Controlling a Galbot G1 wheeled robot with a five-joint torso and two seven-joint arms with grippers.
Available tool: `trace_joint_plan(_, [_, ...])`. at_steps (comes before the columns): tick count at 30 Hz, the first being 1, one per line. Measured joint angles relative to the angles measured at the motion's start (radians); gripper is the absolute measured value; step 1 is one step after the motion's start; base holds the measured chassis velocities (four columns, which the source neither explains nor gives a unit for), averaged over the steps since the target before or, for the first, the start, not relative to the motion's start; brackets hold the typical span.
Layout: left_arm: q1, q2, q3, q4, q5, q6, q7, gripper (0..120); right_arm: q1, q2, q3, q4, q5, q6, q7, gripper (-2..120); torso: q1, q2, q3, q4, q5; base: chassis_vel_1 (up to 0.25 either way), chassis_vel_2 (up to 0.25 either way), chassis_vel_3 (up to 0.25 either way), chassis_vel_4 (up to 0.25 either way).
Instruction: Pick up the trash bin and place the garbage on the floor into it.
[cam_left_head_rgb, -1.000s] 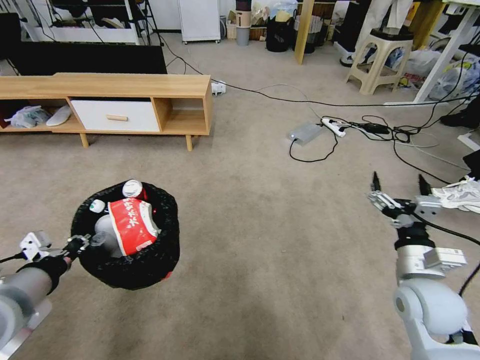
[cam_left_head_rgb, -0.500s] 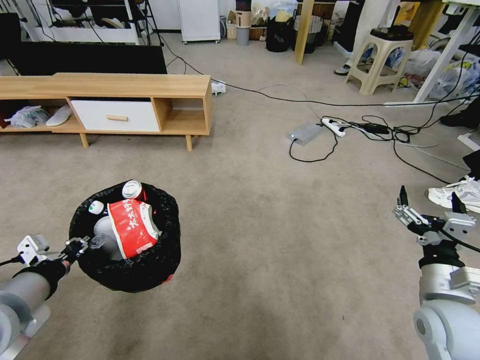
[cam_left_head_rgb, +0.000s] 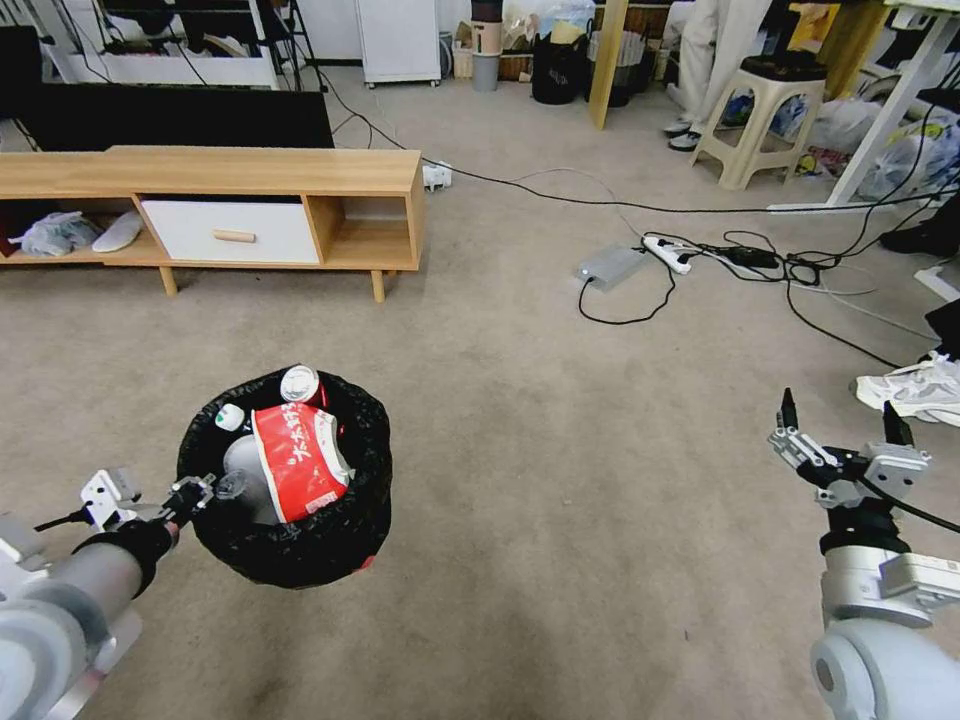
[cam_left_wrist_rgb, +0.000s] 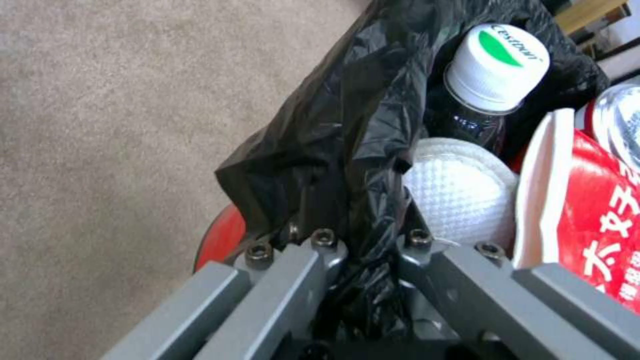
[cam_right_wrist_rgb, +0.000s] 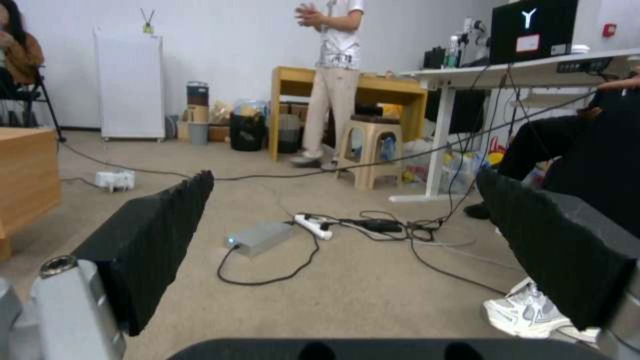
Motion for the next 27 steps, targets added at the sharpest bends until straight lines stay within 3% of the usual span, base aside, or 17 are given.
trace_joint_plan(27, [0.024,-0.025,0.002,-0.046,0.024,0.0,0.003,2,-0.019,-0.004,-0.008,-0.031,-0.023,0.048,-0.015,100,0.0,0.0,0.0,-0.0001,0.0001,0.0,0.0,0.0,0.0])
